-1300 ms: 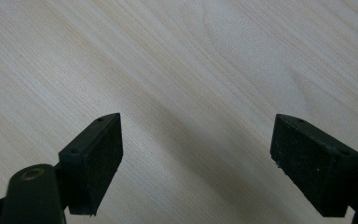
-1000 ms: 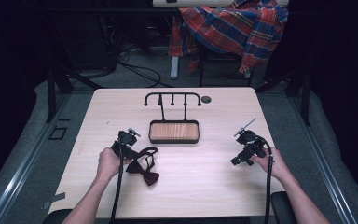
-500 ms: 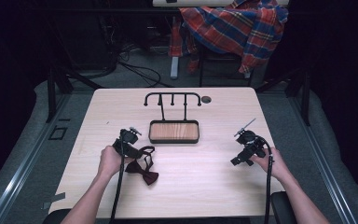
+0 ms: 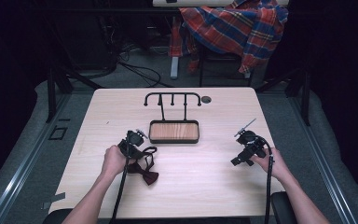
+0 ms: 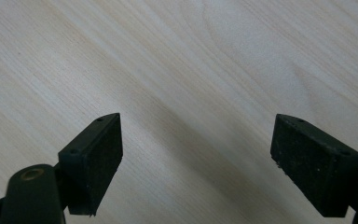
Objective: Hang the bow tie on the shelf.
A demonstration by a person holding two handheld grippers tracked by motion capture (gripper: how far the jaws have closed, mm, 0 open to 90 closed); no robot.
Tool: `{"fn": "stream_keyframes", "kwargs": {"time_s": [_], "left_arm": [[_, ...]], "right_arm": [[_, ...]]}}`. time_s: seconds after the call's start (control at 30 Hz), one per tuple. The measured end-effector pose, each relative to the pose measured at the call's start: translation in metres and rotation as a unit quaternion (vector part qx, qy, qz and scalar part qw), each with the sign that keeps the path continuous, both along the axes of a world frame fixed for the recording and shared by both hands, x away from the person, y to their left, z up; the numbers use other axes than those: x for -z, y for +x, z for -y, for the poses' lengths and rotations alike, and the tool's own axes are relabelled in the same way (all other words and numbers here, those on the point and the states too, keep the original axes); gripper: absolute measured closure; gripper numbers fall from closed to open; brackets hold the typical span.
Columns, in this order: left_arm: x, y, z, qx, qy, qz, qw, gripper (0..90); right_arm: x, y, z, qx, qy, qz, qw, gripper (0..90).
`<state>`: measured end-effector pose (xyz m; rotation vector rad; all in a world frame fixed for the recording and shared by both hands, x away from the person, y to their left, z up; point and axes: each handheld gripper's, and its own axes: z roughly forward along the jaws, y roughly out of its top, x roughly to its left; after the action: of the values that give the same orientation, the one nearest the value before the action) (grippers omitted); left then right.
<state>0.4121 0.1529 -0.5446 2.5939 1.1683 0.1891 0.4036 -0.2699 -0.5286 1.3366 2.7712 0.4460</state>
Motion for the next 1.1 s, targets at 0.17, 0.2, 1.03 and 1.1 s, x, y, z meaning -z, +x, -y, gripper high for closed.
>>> {"fn": "stream_keyframes", "kwargs": {"time_s": [0.17,0.2,1.03,1.1], "left_arm": [[-0.004,-0.001,-0.001,0.0,-0.002,0.006,1.0,89.1],[-0.007,-0.001,-0.002,-0.003,-0.008,0.008,0.9999,89.2],[-0.061,-0.011,-0.02,-0.031,-0.072,0.088,0.9931,89.5],[-0.062,-0.011,-0.021,-0.032,-0.073,0.09,0.9927,89.5]], "right_arm": [[0.0,0.0,0.0,0.0,0.005,0.0,1.0,16.6],[0.0,0.0,0.0,-0.002,-0.001,0.002,1.0,16.6],[0.001,-0.002,-0.001,0.009,0.01,0.009,0.9999,16.5],[-0.001,0.0,0.0,-0.003,-0.002,0.002,1.0,16.5]]}}
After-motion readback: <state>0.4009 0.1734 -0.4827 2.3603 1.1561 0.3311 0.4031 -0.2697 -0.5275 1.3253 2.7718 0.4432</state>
